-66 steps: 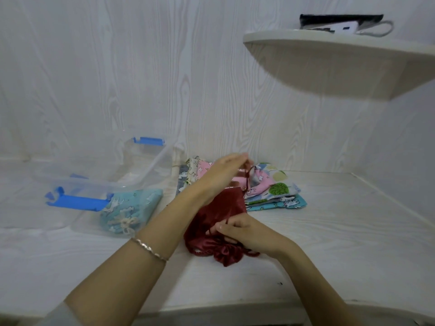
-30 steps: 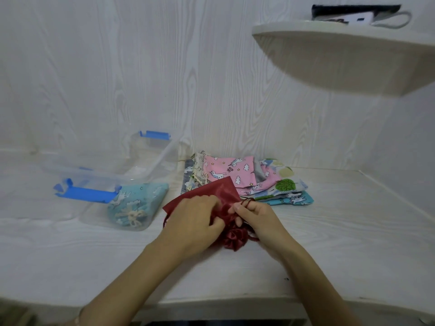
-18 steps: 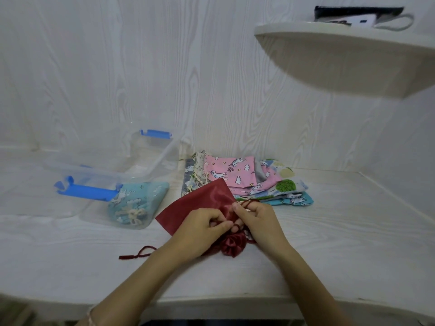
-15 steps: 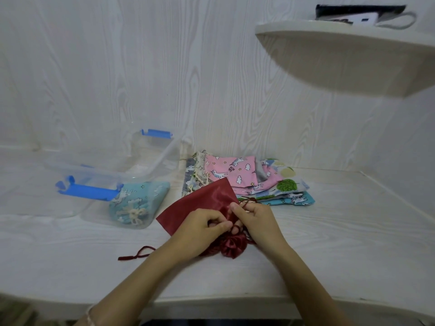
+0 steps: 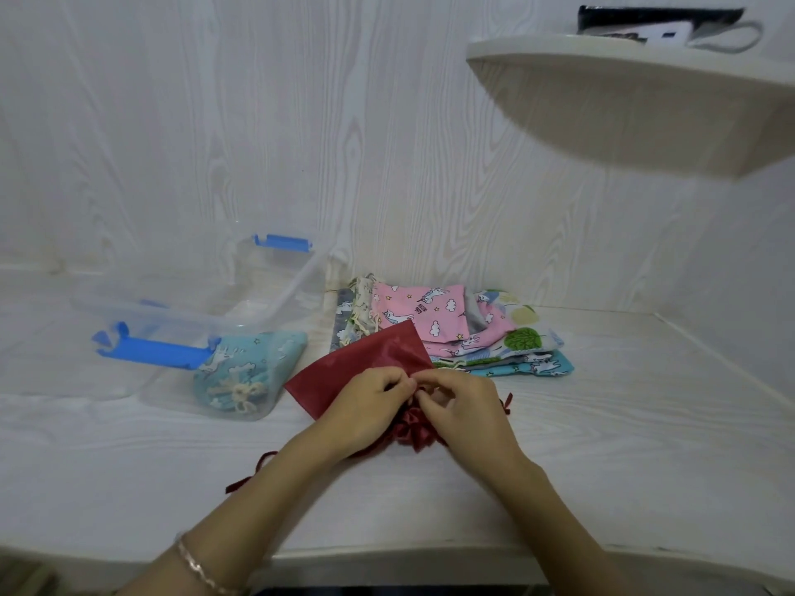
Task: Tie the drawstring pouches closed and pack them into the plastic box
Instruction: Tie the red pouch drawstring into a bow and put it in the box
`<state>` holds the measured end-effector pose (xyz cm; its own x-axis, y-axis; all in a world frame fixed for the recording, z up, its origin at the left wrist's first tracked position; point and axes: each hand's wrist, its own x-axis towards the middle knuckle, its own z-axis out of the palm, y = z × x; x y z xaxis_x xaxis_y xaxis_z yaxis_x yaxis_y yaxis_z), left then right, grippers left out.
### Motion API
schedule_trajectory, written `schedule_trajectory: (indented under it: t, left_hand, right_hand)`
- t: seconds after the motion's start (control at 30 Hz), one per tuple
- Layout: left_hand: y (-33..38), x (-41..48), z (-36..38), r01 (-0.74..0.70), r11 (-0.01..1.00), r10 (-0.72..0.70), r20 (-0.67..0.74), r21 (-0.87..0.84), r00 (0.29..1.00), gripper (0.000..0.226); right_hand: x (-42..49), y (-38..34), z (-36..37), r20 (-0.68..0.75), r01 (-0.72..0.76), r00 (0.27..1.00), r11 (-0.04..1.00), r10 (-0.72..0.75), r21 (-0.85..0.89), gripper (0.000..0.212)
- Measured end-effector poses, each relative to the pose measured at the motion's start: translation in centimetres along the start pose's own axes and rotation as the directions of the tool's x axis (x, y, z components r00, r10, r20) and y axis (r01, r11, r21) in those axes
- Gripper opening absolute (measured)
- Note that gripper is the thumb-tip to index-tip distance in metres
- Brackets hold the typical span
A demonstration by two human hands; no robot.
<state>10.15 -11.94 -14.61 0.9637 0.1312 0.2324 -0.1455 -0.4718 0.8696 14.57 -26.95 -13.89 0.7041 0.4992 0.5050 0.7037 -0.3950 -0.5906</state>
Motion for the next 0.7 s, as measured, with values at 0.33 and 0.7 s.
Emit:
schedule_trajectory:
  t: [0.33, 0.7]
  left_hand:
    - [-0.6, -1.0, -1.4, -0.146, 0.925, 0.137, 0.049, 0.351, 0.989, 0.020]
    - [0.2, -0.7, -1.4, -0.126, 0.989, 0.128, 0.021, -0.079, 0.992, 0.022]
  right_hand:
    - [0.4, 0.6, -0.2, 0.269, -0.363, 0.923, 0.855, 0.275, 0.371, 0.015]
    - [1.1, 1.0, -0.6, 0.487, -0.572, 0.820, 0.399, 0.300, 0.717, 0.019]
